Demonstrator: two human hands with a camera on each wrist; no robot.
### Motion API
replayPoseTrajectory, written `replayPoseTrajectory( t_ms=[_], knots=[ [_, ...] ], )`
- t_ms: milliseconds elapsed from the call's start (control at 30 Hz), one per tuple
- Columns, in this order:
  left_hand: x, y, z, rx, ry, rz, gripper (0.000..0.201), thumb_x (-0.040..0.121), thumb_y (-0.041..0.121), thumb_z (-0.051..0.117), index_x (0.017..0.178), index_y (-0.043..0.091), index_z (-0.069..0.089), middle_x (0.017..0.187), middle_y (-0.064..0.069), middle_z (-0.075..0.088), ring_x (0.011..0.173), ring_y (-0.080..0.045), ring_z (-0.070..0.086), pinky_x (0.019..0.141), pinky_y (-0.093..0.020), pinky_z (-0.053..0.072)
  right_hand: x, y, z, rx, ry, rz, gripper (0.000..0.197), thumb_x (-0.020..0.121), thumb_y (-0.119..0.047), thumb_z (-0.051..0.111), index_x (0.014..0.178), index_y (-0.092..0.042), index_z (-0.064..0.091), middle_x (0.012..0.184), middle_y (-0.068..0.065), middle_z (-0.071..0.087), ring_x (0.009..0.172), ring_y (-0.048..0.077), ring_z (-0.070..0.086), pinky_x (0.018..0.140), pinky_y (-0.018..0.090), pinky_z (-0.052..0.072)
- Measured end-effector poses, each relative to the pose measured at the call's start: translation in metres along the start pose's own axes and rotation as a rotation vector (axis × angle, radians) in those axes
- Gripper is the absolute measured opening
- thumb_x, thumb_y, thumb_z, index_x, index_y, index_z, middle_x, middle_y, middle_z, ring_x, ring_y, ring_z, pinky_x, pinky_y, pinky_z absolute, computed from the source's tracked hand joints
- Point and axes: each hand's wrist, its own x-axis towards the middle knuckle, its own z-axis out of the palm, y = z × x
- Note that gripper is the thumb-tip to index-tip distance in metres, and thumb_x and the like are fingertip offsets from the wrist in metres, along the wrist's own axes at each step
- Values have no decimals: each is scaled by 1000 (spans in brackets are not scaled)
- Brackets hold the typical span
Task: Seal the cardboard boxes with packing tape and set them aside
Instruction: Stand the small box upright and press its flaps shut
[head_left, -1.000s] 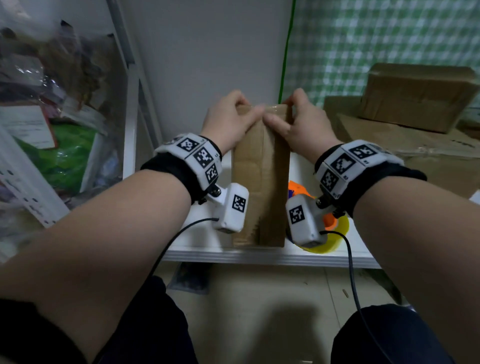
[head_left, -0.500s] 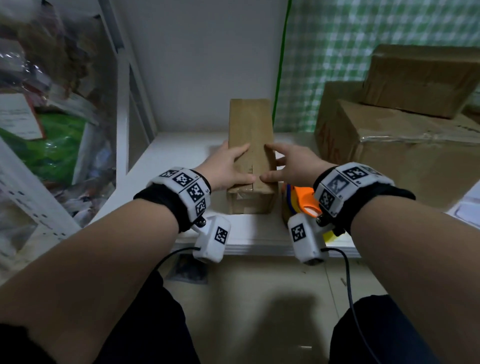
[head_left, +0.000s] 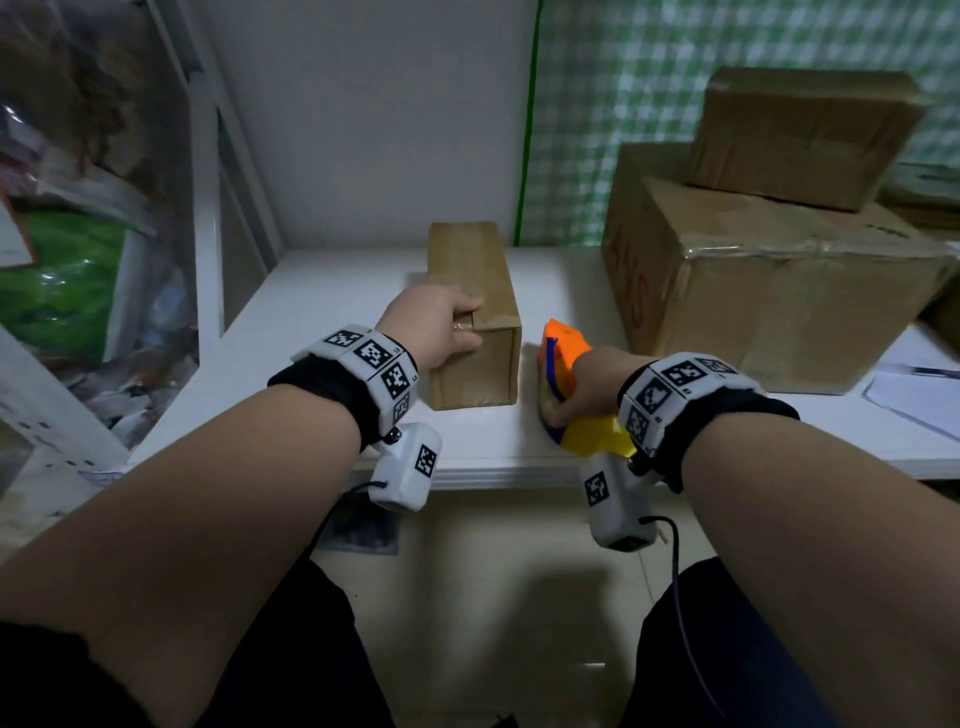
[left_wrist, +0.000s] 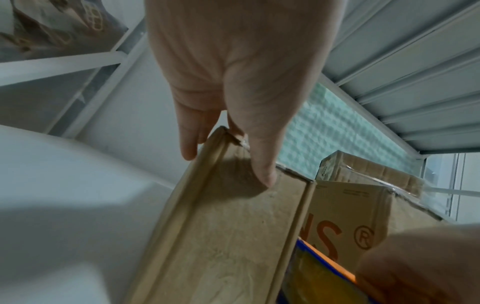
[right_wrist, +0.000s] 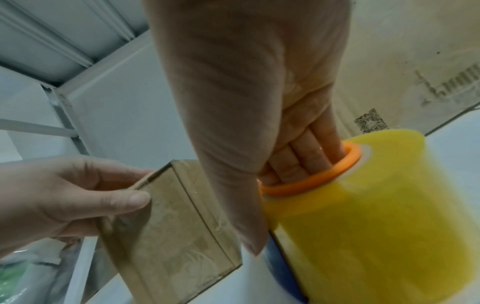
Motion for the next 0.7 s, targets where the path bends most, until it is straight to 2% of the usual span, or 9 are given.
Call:
replayPoseTrajectory(
  t_ms=[33,133,200,300,400,500,567,633,700],
  knots=[
    [0,-1,-1,0,-3,5,60,81,32,72,136,24,50,147,-2,41,134,-19,39,107,-25,26,0,0,-2,-10,-1,5,54,79,-52,68,87,-6,42,73,5,49,68,20,51,62,30,41],
    [-1,-3,-4,17,-50,22,60,82,26,71,138,25,48,150,-1,36,137,-19,36,110,-25,24,-3,3,-15,61,19,9,40,85,-43,64,69,-9,50,74,7,50,63,17,47,52,27,37],
    [-2,-4,-6,17,-62,37,59,83,23,71,137,25,48,151,-1,35,136,-19,36,110,-24,23,-8,8,-27,123,101,8,35,96,-34,49,86,-2,58,84,13,57,72,24,49,57,29,37],
    [-6,-3,-9,24,-74,64,55,85,23,69,136,25,50,151,-1,34,137,-19,36,112,-25,22,-18,21,-39,182,236,12,36,103,-18,31,130,-6,52,127,25,53,107,35,52,83,32,40],
    [-10,-3,-13,22,-91,97,50,86,21,66,135,24,51,151,0,34,138,-17,35,114,-25,21,-28,30,-38,421,298,60,37,104,-12,30,136,-3,45,135,26,47,123,37,46,96,34,37],
    [-13,-4,-15,14,-78,133,47,87,17,65,133,21,54,150,1,35,136,-15,36,111,-21,21,-33,31,-45,780,403,65,35,103,-22,29,115,-3,57,130,27,49,109,34,49,88,34,37],
    [-14,-5,-15,12,-64,145,47,87,15,65,132,20,55,149,1,37,135,-14,38,109,-19,21,-38,26,-57,991,537,106,36,99,-33,33,81,-10,54,103,26,54,81,28,46,73,35,34],
    [-14,-6,-15,13,-60,148,46,87,11,63,131,20,56,146,1,41,134,-14,41,109,-20,24,-44,21,-71,1106,638,118,42,90,-48,43,74,-11,56,83,16,52,66,25,45,63,36,35],
    [-12,-8,-17,-4,-63,139,43,87,7,61,129,18,59,140,0,50,130,-14,45,109,-20,28,-46,16,-82,1245,682,85,54,69,-66,58,75,-12,64,77,8,58,72,26,56,69,40,46]
  ],
)
